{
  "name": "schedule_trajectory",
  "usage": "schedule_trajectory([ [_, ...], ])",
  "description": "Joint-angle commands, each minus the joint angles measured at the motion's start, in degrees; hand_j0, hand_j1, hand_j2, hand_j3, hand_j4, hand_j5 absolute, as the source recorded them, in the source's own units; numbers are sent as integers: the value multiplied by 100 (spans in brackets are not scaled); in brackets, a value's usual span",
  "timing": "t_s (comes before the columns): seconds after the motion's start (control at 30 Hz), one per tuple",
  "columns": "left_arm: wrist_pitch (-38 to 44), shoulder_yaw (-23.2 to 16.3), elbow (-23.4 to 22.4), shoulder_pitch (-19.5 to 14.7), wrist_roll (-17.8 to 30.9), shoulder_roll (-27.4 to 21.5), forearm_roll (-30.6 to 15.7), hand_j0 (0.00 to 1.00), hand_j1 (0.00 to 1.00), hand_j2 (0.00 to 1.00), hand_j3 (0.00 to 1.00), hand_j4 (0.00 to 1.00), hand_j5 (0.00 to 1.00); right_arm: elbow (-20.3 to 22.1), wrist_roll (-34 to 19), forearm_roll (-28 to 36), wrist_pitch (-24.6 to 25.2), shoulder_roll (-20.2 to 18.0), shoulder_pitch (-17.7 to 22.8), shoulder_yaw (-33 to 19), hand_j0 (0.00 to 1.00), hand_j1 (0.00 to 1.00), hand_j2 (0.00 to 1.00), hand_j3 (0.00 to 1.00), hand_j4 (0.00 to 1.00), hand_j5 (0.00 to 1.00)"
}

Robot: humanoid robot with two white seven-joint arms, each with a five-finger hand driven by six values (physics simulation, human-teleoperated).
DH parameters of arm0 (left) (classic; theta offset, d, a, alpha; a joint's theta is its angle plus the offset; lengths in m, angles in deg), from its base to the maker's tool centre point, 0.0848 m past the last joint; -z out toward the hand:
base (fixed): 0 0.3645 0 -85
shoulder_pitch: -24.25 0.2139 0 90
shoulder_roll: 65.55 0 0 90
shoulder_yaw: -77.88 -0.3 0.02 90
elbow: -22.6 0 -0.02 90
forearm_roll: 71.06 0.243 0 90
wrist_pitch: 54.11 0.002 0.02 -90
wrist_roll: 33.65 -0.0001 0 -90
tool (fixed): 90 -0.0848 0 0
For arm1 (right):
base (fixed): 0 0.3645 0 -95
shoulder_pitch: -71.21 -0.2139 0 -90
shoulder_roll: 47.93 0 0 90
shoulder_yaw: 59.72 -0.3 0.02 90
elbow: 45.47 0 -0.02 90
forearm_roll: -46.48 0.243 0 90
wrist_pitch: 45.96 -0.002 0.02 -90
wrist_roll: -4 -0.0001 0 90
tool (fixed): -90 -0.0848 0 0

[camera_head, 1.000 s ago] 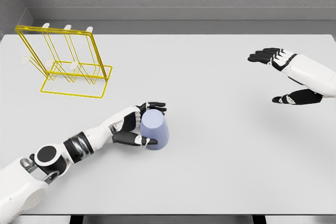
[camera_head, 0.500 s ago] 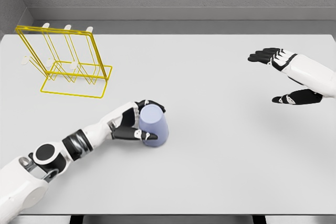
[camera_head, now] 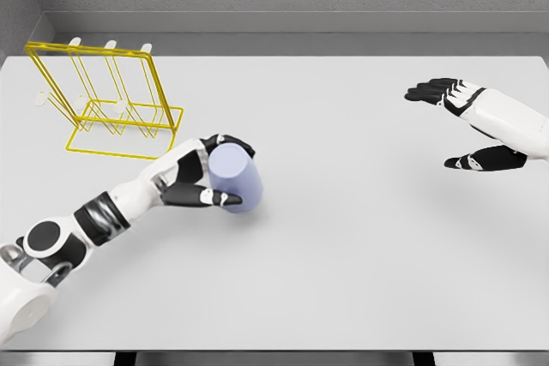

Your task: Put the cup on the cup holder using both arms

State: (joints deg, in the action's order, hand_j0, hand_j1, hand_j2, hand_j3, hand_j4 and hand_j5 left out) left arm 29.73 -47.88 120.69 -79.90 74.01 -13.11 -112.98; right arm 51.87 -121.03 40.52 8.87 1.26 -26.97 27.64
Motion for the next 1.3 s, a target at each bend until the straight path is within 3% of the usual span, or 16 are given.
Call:
schedule_trajectory([
  [0.0,1,148,113,0,0,-128,-35,60,60,60,60,60,60,4,3,42,17,-5,0,0,100,100,100,100,100,100],
  [1.1,-34,1335,368,106,0,-893,-167,63,63,63,63,63,63,12,3,51,17,-5,0,0,100,100,100,100,100,100],
  [1.27,-105,1528,368,264,0,-1007,-184,63,63,63,63,63,63,12,3,51,17,-5,0,0,100,100,100,100,100,100],
])
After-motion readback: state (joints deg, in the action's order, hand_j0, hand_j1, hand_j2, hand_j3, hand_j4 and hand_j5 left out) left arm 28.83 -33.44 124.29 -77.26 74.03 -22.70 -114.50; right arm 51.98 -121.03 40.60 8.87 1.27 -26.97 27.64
